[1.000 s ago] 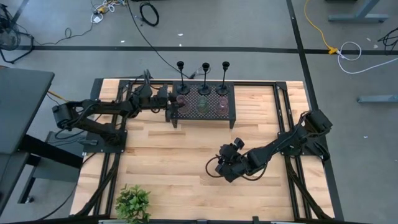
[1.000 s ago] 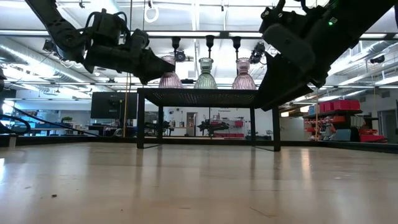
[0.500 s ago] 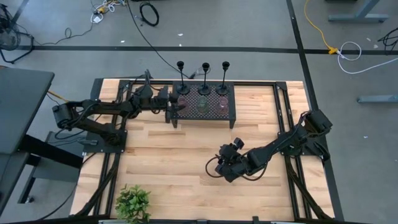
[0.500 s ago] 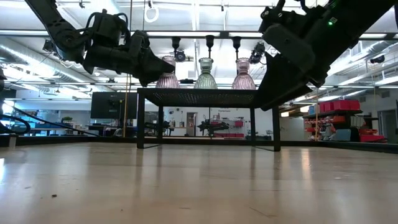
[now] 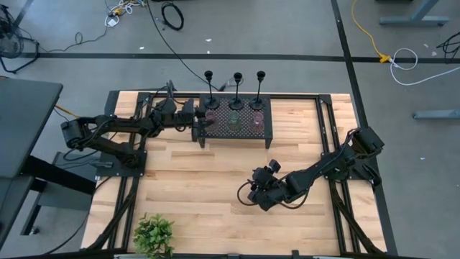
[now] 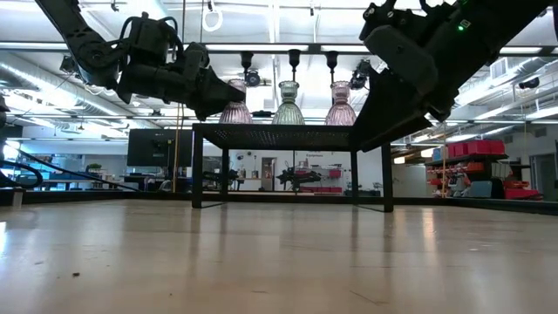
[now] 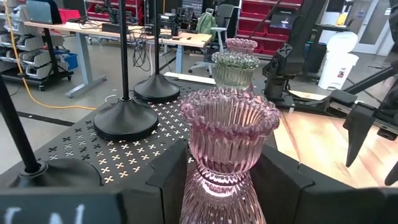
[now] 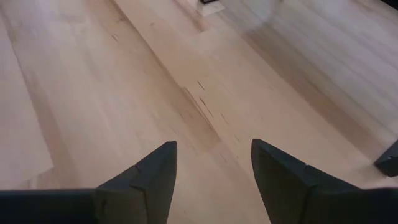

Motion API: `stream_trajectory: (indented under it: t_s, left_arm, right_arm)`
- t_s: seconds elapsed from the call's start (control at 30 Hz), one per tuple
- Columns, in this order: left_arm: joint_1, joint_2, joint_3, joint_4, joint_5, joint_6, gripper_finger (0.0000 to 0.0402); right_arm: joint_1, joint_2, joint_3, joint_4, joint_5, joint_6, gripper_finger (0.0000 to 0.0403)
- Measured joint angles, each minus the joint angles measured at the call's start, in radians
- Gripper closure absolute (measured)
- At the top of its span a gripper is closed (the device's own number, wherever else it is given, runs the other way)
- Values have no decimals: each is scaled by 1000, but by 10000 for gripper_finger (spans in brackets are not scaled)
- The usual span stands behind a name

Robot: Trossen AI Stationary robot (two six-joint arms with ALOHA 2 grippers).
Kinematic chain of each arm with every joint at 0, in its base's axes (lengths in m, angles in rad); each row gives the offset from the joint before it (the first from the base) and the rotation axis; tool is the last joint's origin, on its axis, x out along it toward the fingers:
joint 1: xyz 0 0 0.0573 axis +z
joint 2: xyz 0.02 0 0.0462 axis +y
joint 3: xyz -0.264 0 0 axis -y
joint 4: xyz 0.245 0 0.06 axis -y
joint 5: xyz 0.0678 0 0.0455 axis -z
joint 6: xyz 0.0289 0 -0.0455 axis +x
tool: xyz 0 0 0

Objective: Pick & Place candle stick holders
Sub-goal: Put the purple glass candle holder on the shelf aligned with the other green and purple glass candle holders

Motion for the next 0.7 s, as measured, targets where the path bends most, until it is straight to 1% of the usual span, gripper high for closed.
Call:
stream_trajectory:
  t_s: [0.43, 0.7]
  left_arm:
    - [0, 0, 0, 12, 0, -5, 232]
    - [0, -1, 0, 50, 0, -15, 232]
  right_arm:
    - [0, 0, 0, 3, -2, -11, 198]
    - [0, 0, 0, 6, -2, -11, 198]
